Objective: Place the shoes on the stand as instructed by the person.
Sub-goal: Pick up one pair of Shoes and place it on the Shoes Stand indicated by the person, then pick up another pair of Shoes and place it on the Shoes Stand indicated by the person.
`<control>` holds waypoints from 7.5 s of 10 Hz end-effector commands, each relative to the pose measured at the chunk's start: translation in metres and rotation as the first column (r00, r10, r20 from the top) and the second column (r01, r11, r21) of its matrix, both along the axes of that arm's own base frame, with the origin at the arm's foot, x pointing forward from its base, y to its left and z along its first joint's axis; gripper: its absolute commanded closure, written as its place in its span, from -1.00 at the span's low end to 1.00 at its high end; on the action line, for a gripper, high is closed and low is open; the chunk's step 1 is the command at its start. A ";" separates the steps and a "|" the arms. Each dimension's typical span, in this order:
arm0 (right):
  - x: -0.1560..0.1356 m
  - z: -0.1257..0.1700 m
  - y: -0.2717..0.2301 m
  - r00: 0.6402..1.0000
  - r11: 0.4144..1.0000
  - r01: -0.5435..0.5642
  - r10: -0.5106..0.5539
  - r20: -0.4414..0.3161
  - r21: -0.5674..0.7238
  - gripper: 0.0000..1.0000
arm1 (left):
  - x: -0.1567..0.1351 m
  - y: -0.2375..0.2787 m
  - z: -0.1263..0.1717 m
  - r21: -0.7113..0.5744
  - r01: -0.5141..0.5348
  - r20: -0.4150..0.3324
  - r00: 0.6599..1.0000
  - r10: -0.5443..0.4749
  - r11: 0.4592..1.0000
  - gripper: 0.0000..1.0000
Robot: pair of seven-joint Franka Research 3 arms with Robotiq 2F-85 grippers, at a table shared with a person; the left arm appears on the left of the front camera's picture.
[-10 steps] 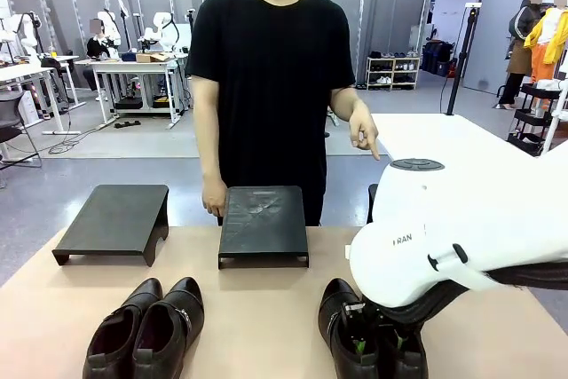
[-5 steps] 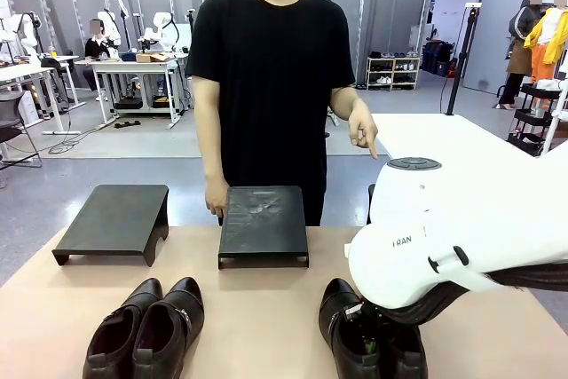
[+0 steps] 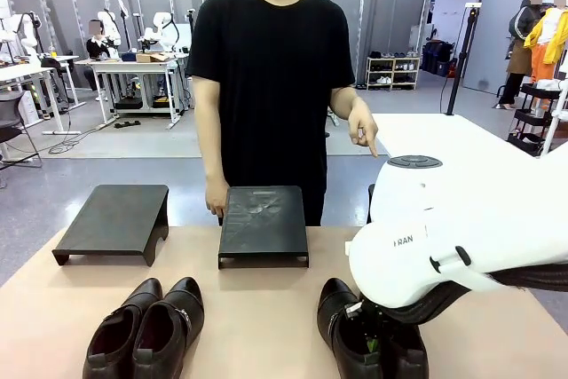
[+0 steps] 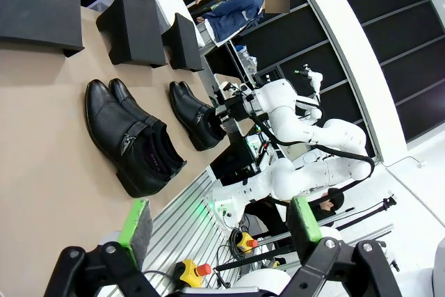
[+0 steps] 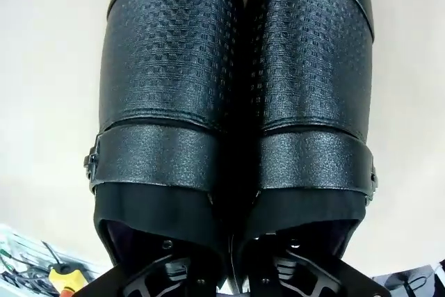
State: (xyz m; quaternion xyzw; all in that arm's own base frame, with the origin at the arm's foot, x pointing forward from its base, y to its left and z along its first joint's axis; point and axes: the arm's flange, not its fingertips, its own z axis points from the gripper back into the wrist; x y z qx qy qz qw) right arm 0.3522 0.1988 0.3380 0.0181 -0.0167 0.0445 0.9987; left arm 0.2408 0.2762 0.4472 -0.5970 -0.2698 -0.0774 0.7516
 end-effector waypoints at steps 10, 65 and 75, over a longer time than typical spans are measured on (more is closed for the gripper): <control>-0.024 0.126 -0.062 0.982 0.998 -0.068 0.066 0.176 0.003 1.00 | -0.001 0.001 0.001 -0.001 0.000 0.004 1.000 0.000 1.000 -1.00; 0.274 0.086 -0.171 0.933 0.998 0.047 -0.033 0.359 -0.031 -1.00 | -0.001 0.001 0.001 -0.001 0.000 0.004 1.000 0.000 1.000 -1.00; 0.125 0.193 -0.268 0.976 0.944 -0.022 -0.051 0.211 0.330 -1.00 | -0.001 0.001 0.001 -0.001 0.000 0.004 1.000 0.000 1.000 -1.00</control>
